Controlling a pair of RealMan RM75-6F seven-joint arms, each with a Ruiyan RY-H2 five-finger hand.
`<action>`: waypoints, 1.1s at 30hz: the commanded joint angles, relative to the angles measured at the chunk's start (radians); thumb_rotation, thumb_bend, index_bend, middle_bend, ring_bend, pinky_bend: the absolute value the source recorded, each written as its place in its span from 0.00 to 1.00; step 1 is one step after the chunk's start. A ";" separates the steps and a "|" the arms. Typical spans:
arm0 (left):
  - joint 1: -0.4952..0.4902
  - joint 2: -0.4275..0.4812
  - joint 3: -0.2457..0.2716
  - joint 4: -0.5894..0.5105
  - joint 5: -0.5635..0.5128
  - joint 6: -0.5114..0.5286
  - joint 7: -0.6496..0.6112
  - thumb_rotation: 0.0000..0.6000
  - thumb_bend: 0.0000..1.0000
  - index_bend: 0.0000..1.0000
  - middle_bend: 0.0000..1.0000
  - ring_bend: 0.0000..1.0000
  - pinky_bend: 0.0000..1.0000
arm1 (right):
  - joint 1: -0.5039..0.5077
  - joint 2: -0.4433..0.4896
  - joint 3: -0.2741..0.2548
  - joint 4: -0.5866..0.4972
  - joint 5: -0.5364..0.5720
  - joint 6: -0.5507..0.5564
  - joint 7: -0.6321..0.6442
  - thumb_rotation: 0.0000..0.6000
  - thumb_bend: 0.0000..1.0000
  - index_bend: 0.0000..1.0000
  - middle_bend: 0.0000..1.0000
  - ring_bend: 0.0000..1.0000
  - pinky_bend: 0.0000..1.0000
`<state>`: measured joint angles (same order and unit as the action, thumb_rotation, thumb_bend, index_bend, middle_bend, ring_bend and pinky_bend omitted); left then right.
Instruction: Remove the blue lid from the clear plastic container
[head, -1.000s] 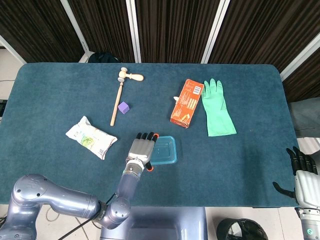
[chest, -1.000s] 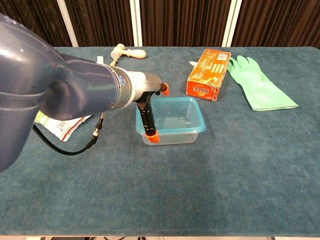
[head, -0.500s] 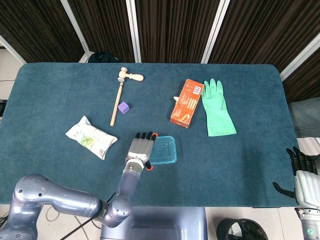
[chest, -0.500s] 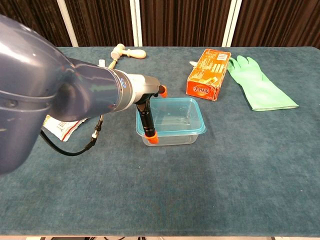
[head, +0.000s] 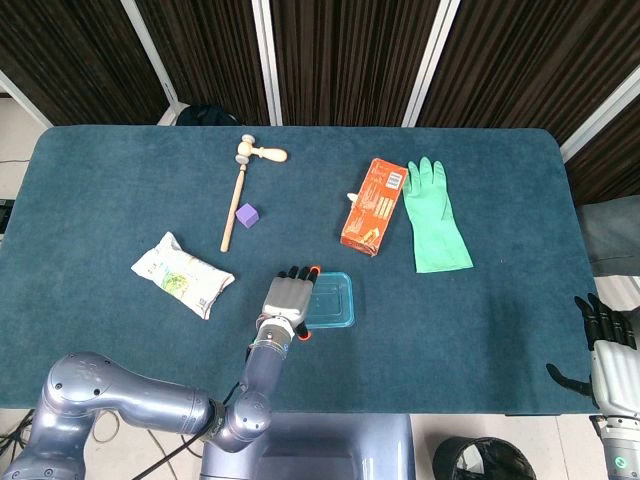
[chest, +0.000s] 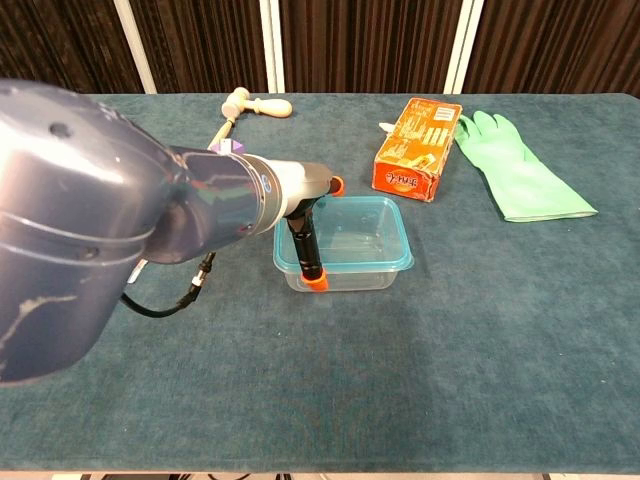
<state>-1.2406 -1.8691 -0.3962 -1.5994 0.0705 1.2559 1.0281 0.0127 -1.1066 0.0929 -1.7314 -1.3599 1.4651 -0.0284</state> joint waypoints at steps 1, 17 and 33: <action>0.007 -0.016 0.045 0.027 0.097 -0.012 -0.024 1.00 0.29 0.03 0.22 0.14 0.26 | 0.000 0.000 0.000 -0.001 -0.001 0.001 0.001 1.00 0.23 0.00 0.00 0.00 0.00; 0.060 0.111 0.226 0.049 0.430 -0.234 -0.100 1.00 0.30 0.07 0.24 0.15 0.31 | 0.002 0.006 -0.004 -0.008 -0.021 0.008 -0.019 1.00 0.24 0.00 0.00 0.00 0.00; 0.131 0.204 0.227 0.074 0.570 -0.395 -0.362 1.00 0.30 0.07 0.24 0.15 0.31 | 0.068 -0.008 0.014 -0.064 -0.037 -0.042 -0.144 1.00 0.23 0.00 0.00 0.00 0.00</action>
<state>-1.1204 -1.6731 -0.1660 -1.5307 0.6251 0.8749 0.6895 0.0675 -1.1036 0.1006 -1.7924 -1.3992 1.4353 -0.1567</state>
